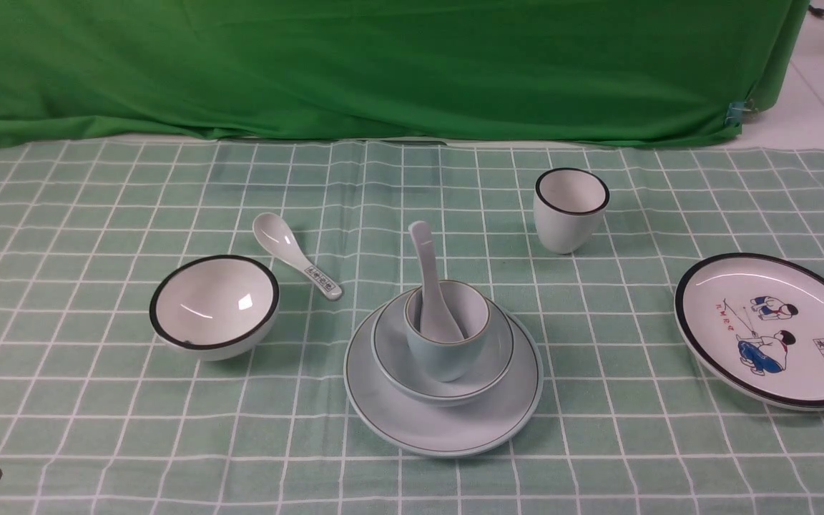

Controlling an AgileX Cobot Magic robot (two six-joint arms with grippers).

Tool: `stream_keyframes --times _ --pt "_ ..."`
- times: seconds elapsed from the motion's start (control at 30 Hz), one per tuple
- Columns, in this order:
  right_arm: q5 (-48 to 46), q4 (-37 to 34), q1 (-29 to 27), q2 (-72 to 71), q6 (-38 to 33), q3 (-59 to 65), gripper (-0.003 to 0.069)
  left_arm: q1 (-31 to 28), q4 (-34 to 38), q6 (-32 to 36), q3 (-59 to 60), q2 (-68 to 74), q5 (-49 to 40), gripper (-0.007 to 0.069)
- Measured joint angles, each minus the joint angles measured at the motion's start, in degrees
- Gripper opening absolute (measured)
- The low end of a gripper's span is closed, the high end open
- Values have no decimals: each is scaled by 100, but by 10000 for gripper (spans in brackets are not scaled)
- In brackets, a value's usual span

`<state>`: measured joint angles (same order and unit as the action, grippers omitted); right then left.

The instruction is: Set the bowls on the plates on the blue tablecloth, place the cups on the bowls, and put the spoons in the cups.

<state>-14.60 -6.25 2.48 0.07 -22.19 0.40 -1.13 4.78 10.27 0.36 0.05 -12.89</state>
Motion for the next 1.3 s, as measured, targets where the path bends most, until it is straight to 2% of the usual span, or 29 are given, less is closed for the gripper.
stream_keyframes --times 0.17,0.3,0.37,1.3 --pt "6 29 0 0 197 0 242 0 0 0 0 0 0 17" --pt "148 330 0 0 1045 0 242 0 0 0 0 0 0 17" --pt "160 421 0 0 1219 0 242 0 0 0 0 0 0 17" --pt "172 475 0 0 1414 0 242 0 0 35 0 0 0 17"
